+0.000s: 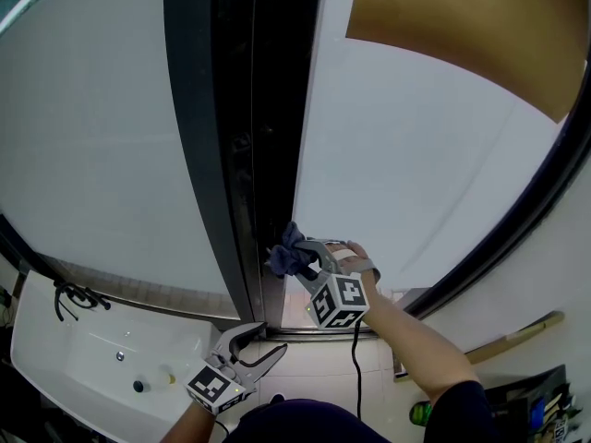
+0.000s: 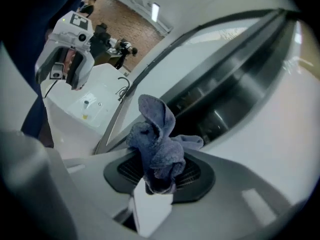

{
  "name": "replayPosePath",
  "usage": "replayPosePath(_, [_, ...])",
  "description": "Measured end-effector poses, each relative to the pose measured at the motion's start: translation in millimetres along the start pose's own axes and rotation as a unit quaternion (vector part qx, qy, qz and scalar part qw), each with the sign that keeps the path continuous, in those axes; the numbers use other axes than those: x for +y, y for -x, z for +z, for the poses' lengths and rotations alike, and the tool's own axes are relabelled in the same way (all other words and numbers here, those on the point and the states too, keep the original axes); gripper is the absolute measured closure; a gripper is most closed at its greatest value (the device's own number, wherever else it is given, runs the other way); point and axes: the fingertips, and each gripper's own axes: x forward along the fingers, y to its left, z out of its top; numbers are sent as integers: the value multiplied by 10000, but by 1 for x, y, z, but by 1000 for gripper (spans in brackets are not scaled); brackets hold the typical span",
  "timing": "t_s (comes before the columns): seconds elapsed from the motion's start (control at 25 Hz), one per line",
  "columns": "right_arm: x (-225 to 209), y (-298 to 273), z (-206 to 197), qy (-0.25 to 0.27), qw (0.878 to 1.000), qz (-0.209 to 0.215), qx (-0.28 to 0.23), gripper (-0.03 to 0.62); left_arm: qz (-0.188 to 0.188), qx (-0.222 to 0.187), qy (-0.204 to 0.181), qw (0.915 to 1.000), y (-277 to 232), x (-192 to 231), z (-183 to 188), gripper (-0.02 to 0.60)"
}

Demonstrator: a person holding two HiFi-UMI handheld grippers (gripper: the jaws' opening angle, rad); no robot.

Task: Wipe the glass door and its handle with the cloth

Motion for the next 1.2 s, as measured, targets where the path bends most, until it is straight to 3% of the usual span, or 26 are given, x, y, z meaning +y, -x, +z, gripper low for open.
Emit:
replayPosePath(0.12, [21,-27,32,809,9967,45,-43,450,34,-19,-25,10000,3,0,0,367])
replayPosePath(0.24, [38,-53,35,1249,9920,101,147,450,117,-34,5,9999,6,2,0,367])
replayPosePath(0.6, [46,-34,-4,1579,9869,59,329,450,181,-68,47,9998,8,7,-6,367])
replayPosePath(1.0, [36,9,-72,1173,9893,-94,857,450,6,-94,6,10000,-6,-6,-2,367])
replayPosePath(1.12, [32,16,-82,562,9942,-210,891,450,13,-69,15,10000,-5,-7,-3,367])
replayPosePath(1.2, [39,18,-87,-325,9965,-139,755,450,40,-62,42,10000,-3,-8,-3,367])
